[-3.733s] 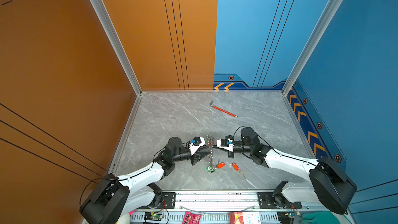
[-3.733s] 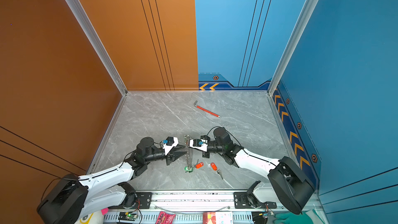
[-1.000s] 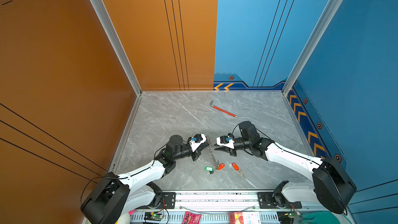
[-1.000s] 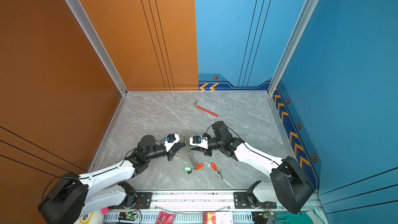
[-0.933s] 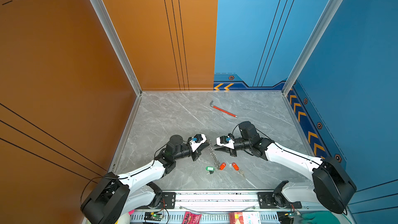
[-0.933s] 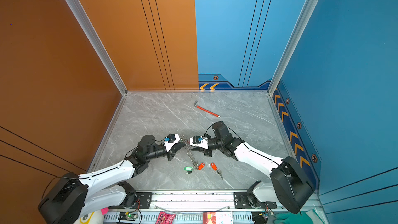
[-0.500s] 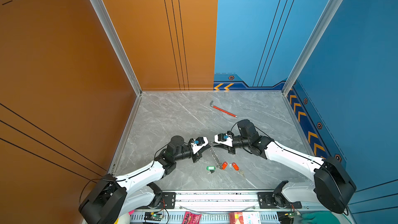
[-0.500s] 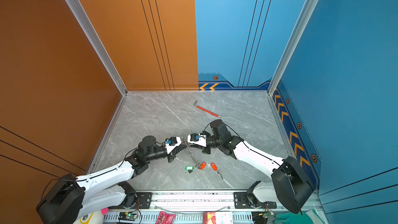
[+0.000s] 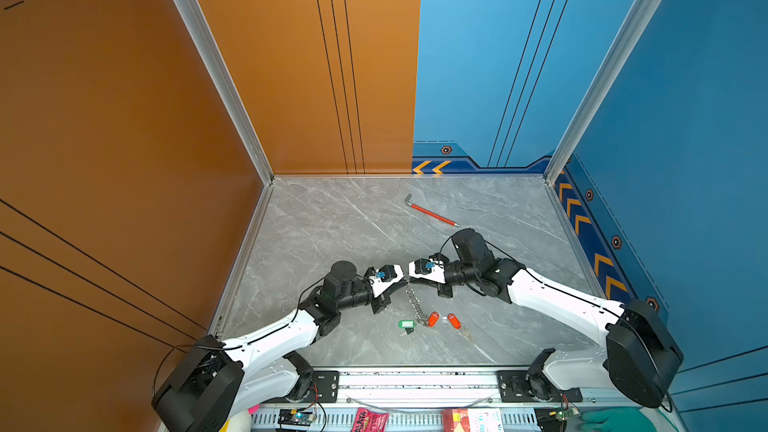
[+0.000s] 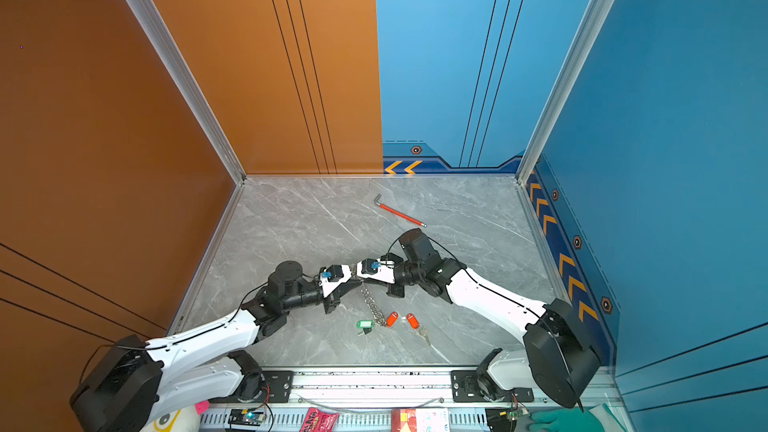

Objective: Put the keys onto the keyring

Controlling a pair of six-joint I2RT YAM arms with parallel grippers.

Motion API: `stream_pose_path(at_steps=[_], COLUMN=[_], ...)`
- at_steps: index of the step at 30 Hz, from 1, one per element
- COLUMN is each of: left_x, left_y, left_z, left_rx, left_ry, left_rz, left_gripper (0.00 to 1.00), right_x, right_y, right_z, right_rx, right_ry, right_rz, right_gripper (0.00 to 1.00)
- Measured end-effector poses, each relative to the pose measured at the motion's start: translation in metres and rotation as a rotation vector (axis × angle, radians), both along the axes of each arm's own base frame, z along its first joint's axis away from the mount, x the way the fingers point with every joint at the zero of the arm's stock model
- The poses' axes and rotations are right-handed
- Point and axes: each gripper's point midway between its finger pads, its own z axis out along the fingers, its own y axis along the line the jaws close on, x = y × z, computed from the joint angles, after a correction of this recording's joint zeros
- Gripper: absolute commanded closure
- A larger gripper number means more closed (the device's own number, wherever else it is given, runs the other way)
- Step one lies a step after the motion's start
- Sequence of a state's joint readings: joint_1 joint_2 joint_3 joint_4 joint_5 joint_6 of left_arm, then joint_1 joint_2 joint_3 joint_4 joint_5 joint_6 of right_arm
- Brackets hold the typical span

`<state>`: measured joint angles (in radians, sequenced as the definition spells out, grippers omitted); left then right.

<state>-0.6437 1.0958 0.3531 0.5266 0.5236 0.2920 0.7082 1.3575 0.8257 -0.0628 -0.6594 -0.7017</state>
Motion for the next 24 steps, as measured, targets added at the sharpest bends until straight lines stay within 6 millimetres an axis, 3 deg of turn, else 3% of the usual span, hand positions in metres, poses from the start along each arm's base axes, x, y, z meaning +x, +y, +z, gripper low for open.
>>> stream_pose_path(at_steps=[9, 16, 24], left_x=[0.000, 0.003, 0.006], left_y=[0.000, 0.004, 0.010], left_z=[0.000, 0.002, -0.005], left_rx=[0.001, 0.002, -0.007], left_ry=[0.000, -0.012, 0.000], left_rz=[0.000, 0.034, 0.077], left_gripper=[0.99, 0.71, 0.69], right_x=[0.000, 0.006, 0.011], right_y=[0.001, -0.002, -0.010], right_z=[-0.001, 0.000, -0.007], right_rx=[-0.008, 0.017, 0.124], right_ry=[-0.006, -0.001, 0.011], right_rz=[0.001, -0.018, -0.030], right_gripper=[1.00, 1.00, 1.00])
